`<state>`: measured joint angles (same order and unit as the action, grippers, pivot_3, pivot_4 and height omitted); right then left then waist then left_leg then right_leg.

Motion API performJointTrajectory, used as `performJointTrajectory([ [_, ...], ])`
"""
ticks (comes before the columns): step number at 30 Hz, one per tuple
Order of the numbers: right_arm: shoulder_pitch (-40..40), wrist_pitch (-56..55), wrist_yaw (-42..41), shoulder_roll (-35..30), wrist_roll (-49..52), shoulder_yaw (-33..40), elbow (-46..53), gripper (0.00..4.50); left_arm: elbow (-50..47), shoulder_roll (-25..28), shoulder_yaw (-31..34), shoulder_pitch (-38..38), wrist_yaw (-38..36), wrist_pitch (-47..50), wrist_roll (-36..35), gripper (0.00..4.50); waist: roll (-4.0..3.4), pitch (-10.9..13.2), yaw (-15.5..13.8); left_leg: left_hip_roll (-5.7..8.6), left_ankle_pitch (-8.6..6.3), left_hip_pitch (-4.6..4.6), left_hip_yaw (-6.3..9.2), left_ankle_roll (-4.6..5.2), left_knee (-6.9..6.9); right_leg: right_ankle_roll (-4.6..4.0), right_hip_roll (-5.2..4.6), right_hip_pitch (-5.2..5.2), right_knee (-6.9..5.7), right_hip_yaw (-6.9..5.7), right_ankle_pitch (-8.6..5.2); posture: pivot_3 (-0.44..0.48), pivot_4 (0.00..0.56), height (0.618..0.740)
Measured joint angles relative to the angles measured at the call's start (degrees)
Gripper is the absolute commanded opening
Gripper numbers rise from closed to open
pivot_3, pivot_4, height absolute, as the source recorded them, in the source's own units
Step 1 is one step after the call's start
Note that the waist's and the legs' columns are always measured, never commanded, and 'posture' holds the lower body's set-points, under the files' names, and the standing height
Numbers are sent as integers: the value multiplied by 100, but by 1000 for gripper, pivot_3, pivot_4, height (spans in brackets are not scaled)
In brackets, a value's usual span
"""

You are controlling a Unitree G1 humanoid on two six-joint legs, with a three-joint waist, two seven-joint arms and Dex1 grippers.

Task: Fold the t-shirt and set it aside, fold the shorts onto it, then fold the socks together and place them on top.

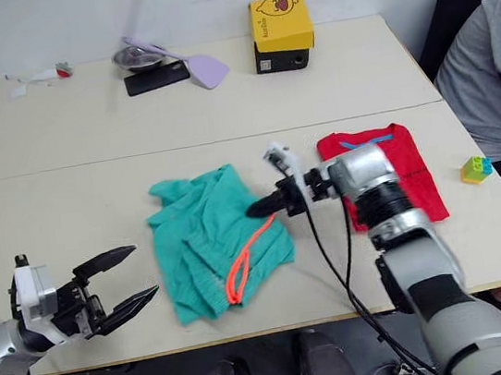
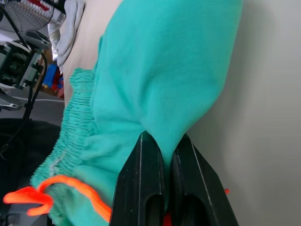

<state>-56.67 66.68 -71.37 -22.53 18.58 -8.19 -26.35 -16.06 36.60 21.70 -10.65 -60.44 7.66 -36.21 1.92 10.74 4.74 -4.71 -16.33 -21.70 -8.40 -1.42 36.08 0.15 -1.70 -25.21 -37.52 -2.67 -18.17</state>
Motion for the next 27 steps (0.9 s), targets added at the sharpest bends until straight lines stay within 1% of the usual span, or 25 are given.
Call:
performJointTrajectory([
  [2, 149, 373, 95, -409, 193, 166, 607, 39, -59, -36, -81, 104, 43, 22, -5, 4500, 1, 0, 2, -2, 1, -23, 1, -1, 2, 1, 6, -22, -2, 0, 0, 0, 150, 740],
  [5, 437, 696, 201, -1029, 355, 210, 1198, 39, -124, -72, -236, 184, 112, 95, -6, 4500, 0, 0, 9, -2, 2, -35, 2, -1, 3, 3, 9, -31, 4, -2, 1, 0, 150, 740],
  [7, 595, 861, 233, -1357, 460, 214, 1402, 39, -127, -117, -354, 303, 166, 162, -5, 4500, -1, 1, 15, -2, 2, -37, 1, -1, 7, 7, 12, -32, 4, 0, 3, 0, 150, 740],
  [10, 604, 952, 233, -1865, 585, 232, 1469, 39, -127, -157, -524, 516, 222, 234, -4, 4500, -5, 3, 0, 0, 7, -39, 0, 8, 12, 18, 13, -32, 4, 2, 10, 0, 150, 740],
  [12, 584, 872, 228, -2236, 595, 236, 1378, 39, -128, -157, -603, 606, 249, 296, -3, 4500, -5, 3, -9, 2, 9, -39, 0, 10, 17, 24, 13, -30, 6, 4, 13, 0, 150, 740],
  [15, 547, 762, 164, -2558, 619, 241, 1134, 39, -127, -157, -694, 724, 289, 385, -3, 4500, -5, 3, 2, 3, 11, -40, -5, 13, 20, 30, 15, -30, 6, 10, 17, 0, 150, 740],
  [21, 189, 549, 93, -2885, 632, 242, 701, 39, -128, -154, -701, 786, 330, 455, -3, 4500, -7, 4, -1, 1, 17, -39, -5, 5, 19, 30, 19, -31, 5, 12, 17, 0, 150, 740],
  [24, 47, 301, 96, -3013, 577, 242, 249, 39, -137, -153, -701, 792, 339, 505, -3, 4500, -6, 4, -20, 3, 17, -41, -6, 5, 23, 30, 17, -31, 5, 13, 17, 0, 150, 740],
  [27, -145, -99, 85, -3227, 344, 237, -503, 39, -155, -149, -701, 795, 358, 562, -4, 4500, -10, 6, -40, 6, 17, -45, -9, 5, 34, 32, 16, -31, 6, 16, 18, 0, 150, 740],
])
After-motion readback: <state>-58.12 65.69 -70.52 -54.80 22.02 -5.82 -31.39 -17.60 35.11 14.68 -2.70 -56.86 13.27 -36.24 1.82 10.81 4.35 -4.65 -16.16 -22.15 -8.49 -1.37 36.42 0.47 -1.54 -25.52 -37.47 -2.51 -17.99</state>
